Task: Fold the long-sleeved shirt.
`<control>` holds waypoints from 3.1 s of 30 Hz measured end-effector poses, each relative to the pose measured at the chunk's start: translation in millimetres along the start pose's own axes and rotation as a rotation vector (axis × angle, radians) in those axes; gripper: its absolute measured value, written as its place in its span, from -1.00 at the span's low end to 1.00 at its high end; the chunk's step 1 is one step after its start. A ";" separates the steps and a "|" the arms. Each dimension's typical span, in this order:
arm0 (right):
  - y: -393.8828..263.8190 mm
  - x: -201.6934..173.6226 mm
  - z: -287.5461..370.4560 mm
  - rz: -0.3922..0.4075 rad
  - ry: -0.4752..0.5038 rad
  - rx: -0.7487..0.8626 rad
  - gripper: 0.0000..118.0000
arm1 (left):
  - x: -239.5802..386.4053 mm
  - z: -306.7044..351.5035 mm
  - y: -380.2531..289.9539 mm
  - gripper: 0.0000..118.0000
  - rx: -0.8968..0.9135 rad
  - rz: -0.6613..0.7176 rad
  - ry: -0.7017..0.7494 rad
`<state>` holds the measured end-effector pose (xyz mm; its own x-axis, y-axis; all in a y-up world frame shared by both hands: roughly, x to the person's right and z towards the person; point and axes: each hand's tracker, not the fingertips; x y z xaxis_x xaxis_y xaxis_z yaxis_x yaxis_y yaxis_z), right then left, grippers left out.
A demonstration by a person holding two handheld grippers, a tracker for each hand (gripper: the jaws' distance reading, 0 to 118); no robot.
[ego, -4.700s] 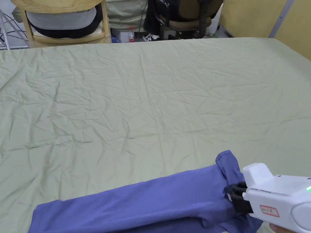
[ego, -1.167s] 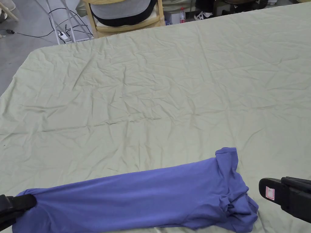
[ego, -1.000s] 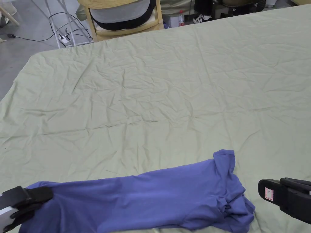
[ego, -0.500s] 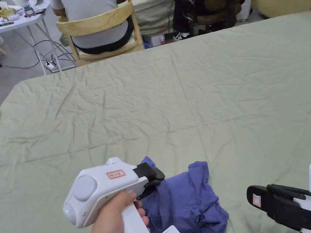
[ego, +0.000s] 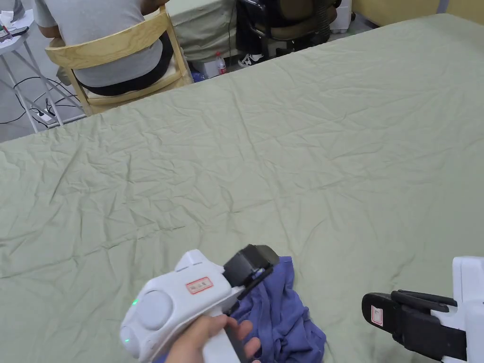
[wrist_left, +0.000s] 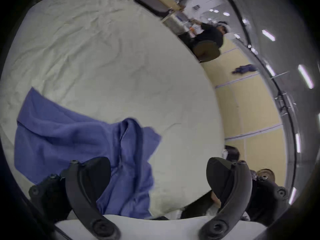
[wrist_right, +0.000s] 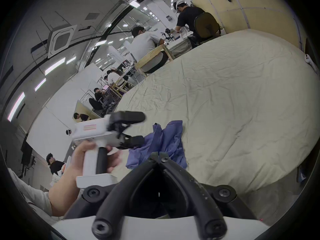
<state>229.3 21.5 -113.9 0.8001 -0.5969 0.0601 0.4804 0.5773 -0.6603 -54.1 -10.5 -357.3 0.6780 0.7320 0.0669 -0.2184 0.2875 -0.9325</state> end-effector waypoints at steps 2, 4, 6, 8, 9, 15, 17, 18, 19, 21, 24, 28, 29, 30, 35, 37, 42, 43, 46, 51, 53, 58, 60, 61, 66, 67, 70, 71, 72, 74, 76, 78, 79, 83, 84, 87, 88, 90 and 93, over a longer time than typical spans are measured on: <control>-0.8 1.2 1.4 -0.026 0.022 0.011 -0.98 | 0.2 38.2 6.5 0.90 0.071 -0.009 -0.051; -0.5 0.3 1.9 -0.032 0.032 0.017 -0.98 | -1.9 68.0 12.2 0.59 0.089 -0.066 0.036; 0.8 -2.5 1.9 -0.029 0.042 0.024 -0.98 | -8.5 82.5 10.5 -0.59 0.124 -0.201 0.227; 2.8 -5.8 0.8 -0.026 0.056 0.029 -0.98 | -15.2 71.7 -2.2 -0.99 0.201 -0.330 0.563; 3.9 -7.4 -0.4 -0.025 0.065 0.030 -0.98 | -20.2 56.9 -10.5 -0.96 0.158 -0.396 0.593; 6.6 -10.2 -0.5 -0.025 0.059 0.043 -0.98 | -29.9 -31.1 -49.7 -0.98 -0.172 -0.410 0.420; 7.2 -8.8 4.2 -0.031 0.048 0.048 -0.98 | -17.2 -52.3 -71.8 -1.00 -0.208 -0.453 0.383; 7.5 -7.8 6.6 -0.032 0.041 0.048 -0.98 | -6.6 -62.3 -83.6 -1.00 -0.209 -0.476 0.407; 7.8 -6.8 8.8 -0.030 0.030 0.048 -0.98 | 2.6 -69.2 -93.2 -1.00 -0.196 -0.510 0.421; 8.5 -4.5 13.8 -0.024 0.006 0.047 -0.98 | 20.9 -76.2 -114.8 -1.00 -0.215 -0.560 0.414; 10.2 -0.1 18.3 -0.027 -0.015 0.052 -0.98 | 35.4 -80.9 -124.3 -1.00 -0.244 -0.557 0.320; 16.0 1.5 17.7 -0.030 -0.040 0.062 -0.98 | 42.5 -76.9 -127.2 -1.00 -0.278 -0.486 0.221; 17.7 1.4 16.6 -0.031 -0.042 0.065 -0.98 | 42.3 -70.0 -125.3 -1.00 -0.285 -0.469 0.197; 19.9 0.3 14.9 -0.030 -0.042 0.069 -0.98 | 41.1 -57.2 -120.3 -1.00 -0.279 -0.452 0.171; 33.6 -10.9 -13.3 0.010 -0.025 0.038 -0.98 | 7.0 29.4 -64.3 -1.00 -0.131 -0.307 0.107; 40.1 -23.2 -37.1 0.066 -0.023 -0.013 -0.98 | -17.9 68.3 -35.5 -1.00 -0.040 -0.268 0.184; 51.2 -43.1 -110.4 0.173 0.010 -0.158 -0.98 | -78.0 131.6 11.4 -1.00 0.099 -0.201 0.402; 52.5 -42.7 -124.9 0.185 -0.014 -0.211 -0.98 | -87.8 140.1 16.9 -1.00 0.110 -0.167 0.409; 52.5 -31.2 -171.4 0.262 -0.146 -0.381 -0.98 | -105.6 153.7 21.5 -1.00 0.115 -0.112 0.407; 27.6 4.1 -231.8 0.261 -0.278 -0.594 -0.98 | -118.7 140.1 15.7 -1.00 0.054 -0.088 0.399; 21.4 19.0 -241.1 0.213 -0.250 -0.591 -0.97 | -121.0 131.1 12.1 -1.00 0.004 -0.084 0.377; 29.4 26.6 -237.5 0.161 -0.219 -0.590 -0.97 | -123.3 113.5 10.9 -0.99 -0.046 -0.110 0.351; 29.6 31.6 -235.8 0.147 -0.203 -0.581 -0.97 | -125.4 107.7 11.9 -0.86 -0.058 -0.121 0.336; 29.0 30.9 -234.5 0.140 -0.200 -0.580 -0.97 | -125.4 103.8 13.2 -0.61 -0.068 -0.123 0.307; 27.6 30.5 -234.0 0.127 -0.194 -0.573 -0.97 | -134.7 59.5 21.7 0.94 -0.141 -0.185 0.276; 27.6 31.9 -233.0 0.123 -0.191 -0.572 -0.97 | -137.6 49.8 24.0 0.91 -0.169 -0.180 0.253; 28.2 33.9 -232.1 0.104 -0.181 -0.568 -0.97 | -149.5 14.6 26.5 0.72 -0.222 -0.152 0.244; 28.0 33.9 -232.0 0.100 -0.180 -0.568 -0.97 | -152.6 1.4 25.6 0.71 -0.265 -0.157 0.248; 27.8 33.8 -232.0 0.100 -0.180 -0.568 -0.97 | -153.5 -10.0 20.5 0.73 -0.300 -0.186 0.276; 27.4 32.1 -232.2 0.096 -0.186 -0.565 -0.97 | -144.8 -11.7 22.3 0.70 -0.311 -0.243 0.339; 26.5 27.8 -228.9 0.098 -0.194 -0.558 -0.97 | -128.6 0.9 21.2 0.19 -0.253 -0.309 0.426; 25.9 18.3 -224.3 0.088 -0.204 -0.536 -0.97 | -122.2 13.1 16.9 -0.77 -0.217 -0.391 0.426; 24.3 12.2 -220.7 0.088 -0.215 -0.520 -0.97 | -121.6 20.2 16.7 -0.82 -0.221 -0.334 0.323; 17.1 -15.2 -201.9 0.106 -0.228 -0.425 -0.97 | -119.4 48.5 9.0 -0.83 -0.172 -0.319 0.331; 14.1 -22.6 -195.7 0.074 -0.185 -0.399 -0.97 | -122.6 59.9 11.6 -0.84 -0.162 -0.311 0.319; 5.9 -47.8 -183.4 0.053 -0.111 -0.363 -0.97 | -132.1 85.1 19.2 -0.84 -0.138 -0.203 0.227; 3.2 -55.5 -181.4 0.065 -0.101 -0.361 -0.97 | -134.3 91.7 22.3 -0.84 -0.135 -0.192 0.219; -2.5 -72.6 -180.7 0.107 -0.080 -0.362 -0.97 | -141.5 101.5 27.1 -0.84 -0.125 -0.204 0.262; -10.2 -97.1 -183.3 0.153 -0.069 -0.358 -0.97 | -158.8 121.8 42.5 -0.84 -0.103 -0.181 0.312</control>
<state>80.8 -28.6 -250.3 0.8807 -0.4734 -0.0169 0.2082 0.4188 -0.8839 -256.5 -39.3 -364.3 0.8840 0.4468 0.1376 -0.0141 0.3197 -0.9474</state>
